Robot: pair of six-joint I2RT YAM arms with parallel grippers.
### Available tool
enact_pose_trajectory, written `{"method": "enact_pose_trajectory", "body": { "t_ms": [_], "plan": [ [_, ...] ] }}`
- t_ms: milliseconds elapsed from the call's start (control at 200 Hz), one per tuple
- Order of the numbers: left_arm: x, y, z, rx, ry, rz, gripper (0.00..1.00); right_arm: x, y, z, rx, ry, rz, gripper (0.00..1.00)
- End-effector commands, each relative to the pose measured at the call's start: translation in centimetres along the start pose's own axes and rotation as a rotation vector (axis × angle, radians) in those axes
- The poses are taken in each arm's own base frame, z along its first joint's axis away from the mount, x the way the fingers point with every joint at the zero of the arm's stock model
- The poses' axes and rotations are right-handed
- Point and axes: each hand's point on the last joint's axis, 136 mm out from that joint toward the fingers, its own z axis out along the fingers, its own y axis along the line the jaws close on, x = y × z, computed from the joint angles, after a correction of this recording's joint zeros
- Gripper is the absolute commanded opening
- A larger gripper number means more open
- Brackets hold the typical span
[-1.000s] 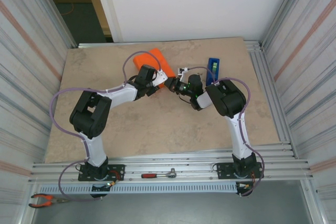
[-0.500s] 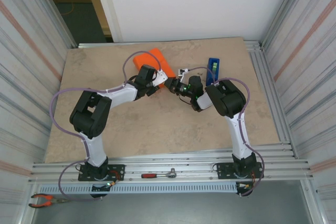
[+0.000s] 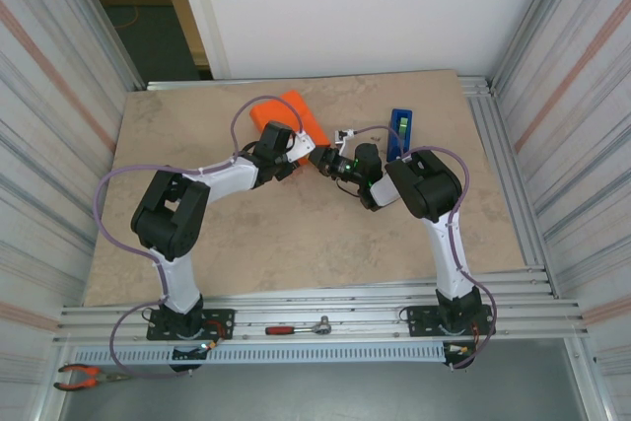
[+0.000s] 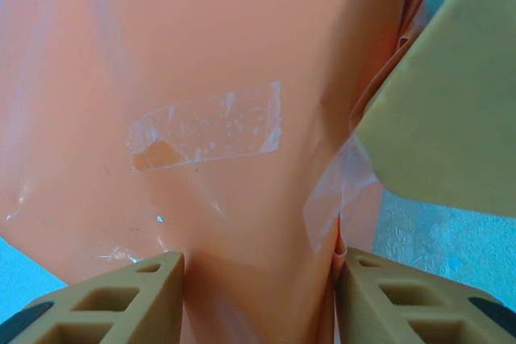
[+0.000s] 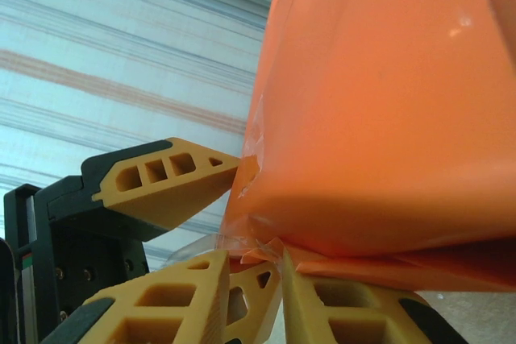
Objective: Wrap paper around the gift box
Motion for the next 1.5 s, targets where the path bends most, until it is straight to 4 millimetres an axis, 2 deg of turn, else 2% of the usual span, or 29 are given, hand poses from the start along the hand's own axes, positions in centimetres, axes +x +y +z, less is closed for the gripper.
{"method": "enact_pose_trajectory", "body": {
  "t_ms": [0,1052,1493],
  "plan": [
    [3.4,-4.2,1.4,0.141,0.108,0.017,0.48,-1.0,0.2,-0.5,0.003,-0.033,0.035,0.26],
    [3.4,-4.2,1.4,0.143,0.109,0.023,0.48,-2.0,-1.1,-2.0,0.005,-0.112,0.105,0.32],
    [3.4,-4.3,1.4,0.146,0.11,0.025,0.48,-2.2,-1.0,-2.0,0.001,-0.119,0.111,0.36]
  ]
}}
